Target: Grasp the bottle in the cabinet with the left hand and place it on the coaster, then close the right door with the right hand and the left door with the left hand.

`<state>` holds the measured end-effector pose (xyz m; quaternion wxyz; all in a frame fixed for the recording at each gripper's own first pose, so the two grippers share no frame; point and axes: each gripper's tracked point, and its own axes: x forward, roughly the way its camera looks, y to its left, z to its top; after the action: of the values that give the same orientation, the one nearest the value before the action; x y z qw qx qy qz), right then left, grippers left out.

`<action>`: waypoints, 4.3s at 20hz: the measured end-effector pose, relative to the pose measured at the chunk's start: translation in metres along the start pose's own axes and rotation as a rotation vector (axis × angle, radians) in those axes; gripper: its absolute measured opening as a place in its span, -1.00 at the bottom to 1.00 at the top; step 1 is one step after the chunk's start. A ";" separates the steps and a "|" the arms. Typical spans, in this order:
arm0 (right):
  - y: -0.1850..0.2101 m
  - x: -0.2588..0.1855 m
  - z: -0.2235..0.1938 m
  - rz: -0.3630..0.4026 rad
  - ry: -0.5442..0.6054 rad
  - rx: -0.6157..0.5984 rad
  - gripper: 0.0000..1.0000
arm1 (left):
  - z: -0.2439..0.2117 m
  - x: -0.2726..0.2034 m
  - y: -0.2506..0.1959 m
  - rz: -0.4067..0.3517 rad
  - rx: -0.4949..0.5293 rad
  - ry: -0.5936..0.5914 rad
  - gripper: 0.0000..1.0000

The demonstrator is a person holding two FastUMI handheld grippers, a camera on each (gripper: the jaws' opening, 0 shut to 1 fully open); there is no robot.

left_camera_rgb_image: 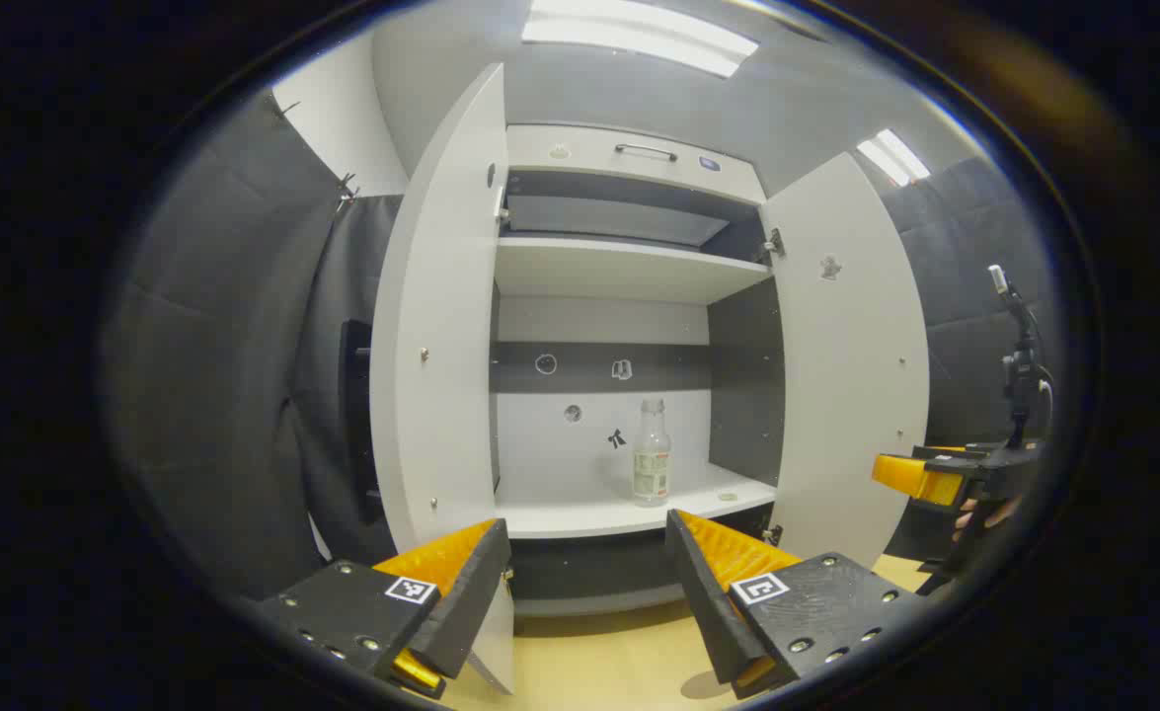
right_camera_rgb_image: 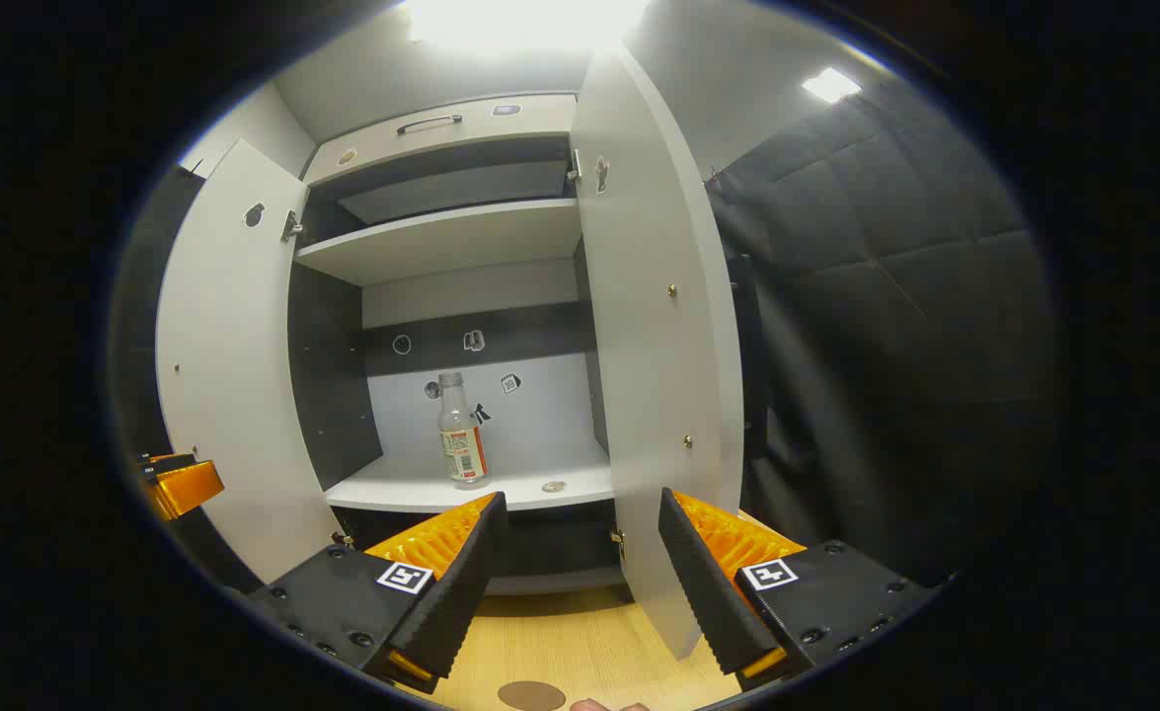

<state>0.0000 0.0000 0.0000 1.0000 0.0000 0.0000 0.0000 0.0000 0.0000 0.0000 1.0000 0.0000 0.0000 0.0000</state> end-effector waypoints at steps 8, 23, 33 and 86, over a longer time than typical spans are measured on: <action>0.000 0.000 0.000 -0.003 -0.003 -0.005 0.95 | -0.011 0.006 -0.002 -0.005 -0.023 0.029 0.90; -0.031 -0.018 -0.003 -0.080 0.012 -0.006 0.95 | -0.015 0.029 -0.024 -0.040 -0.064 0.045 0.84; -0.084 -0.050 0.008 -0.248 0.024 -0.059 0.95 | 0.016 0.077 -0.048 -0.135 -0.053 0.020 0.92; -0.283 0.011 -0.004 -0.639 0.066 0.086 0.96 | 0.012 0.364 -0.120 -0.215 0.078 0.037 -0.32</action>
<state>0.0113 -0.2834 -0.0040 0.9480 0.0423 0.0323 -0.3137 0.3644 -0.1202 0.0120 0.9933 0.0389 0.0184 -0.1070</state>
